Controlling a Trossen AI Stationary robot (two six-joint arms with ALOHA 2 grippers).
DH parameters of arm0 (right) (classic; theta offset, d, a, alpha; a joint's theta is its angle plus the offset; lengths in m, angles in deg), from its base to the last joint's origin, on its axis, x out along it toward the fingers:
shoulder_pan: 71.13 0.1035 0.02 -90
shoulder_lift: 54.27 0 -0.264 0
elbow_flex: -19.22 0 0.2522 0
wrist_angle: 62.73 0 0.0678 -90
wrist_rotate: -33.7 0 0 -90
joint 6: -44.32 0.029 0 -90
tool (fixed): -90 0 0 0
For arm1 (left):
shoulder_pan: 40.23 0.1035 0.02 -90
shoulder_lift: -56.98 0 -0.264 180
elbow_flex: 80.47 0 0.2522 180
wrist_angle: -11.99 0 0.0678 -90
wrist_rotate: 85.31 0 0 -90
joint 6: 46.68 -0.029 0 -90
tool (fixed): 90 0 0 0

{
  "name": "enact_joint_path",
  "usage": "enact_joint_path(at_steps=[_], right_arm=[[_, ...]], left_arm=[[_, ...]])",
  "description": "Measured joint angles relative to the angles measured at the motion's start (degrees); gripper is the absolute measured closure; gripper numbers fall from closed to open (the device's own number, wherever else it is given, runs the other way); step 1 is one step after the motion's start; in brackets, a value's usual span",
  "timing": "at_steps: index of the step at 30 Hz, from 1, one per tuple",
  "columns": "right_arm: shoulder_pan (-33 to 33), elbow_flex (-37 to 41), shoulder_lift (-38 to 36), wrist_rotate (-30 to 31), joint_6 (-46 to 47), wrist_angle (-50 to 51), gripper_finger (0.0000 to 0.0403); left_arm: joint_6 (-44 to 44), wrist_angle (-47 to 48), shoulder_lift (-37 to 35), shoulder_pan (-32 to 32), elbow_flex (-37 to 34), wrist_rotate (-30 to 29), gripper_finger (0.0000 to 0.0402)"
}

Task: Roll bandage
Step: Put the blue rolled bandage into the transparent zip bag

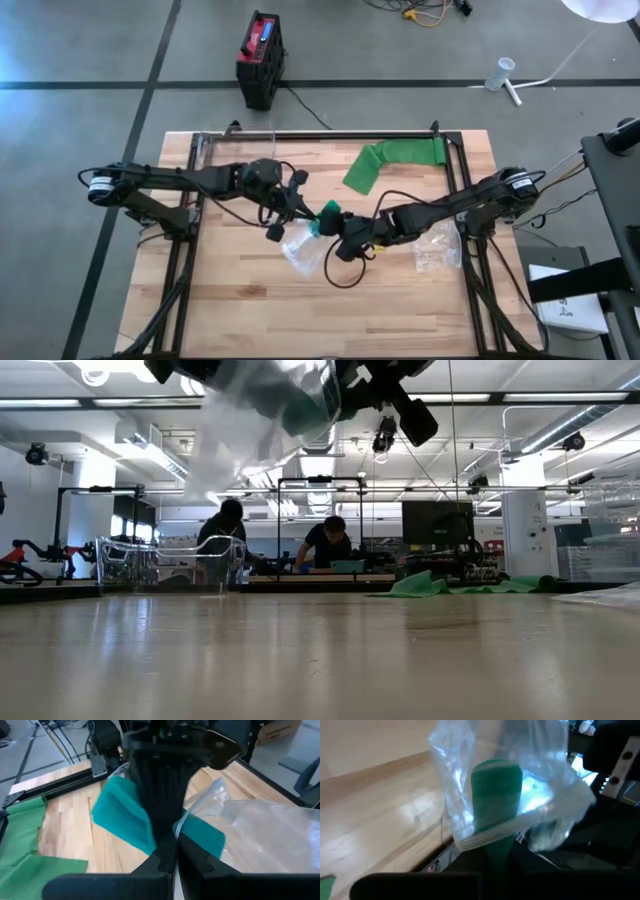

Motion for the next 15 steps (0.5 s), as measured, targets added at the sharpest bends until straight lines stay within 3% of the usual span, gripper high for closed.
enact_joint_path(at_steps=[9, 15], right_arm=[[0.6, 0.0, 0.0, -7.3, 5.2, 1.3, 0.0375], [0.7, -0.4, 0.0, -7.5, 7.4, 1.1, 0.0296]], left_arm=[[-1.2, -2.1, 0.0, -0.8, -0.8, -0.2, 0.0401], [-3.2, -2.3, 0.0, -1.9, -0.5, -0.2, 0.0401]])
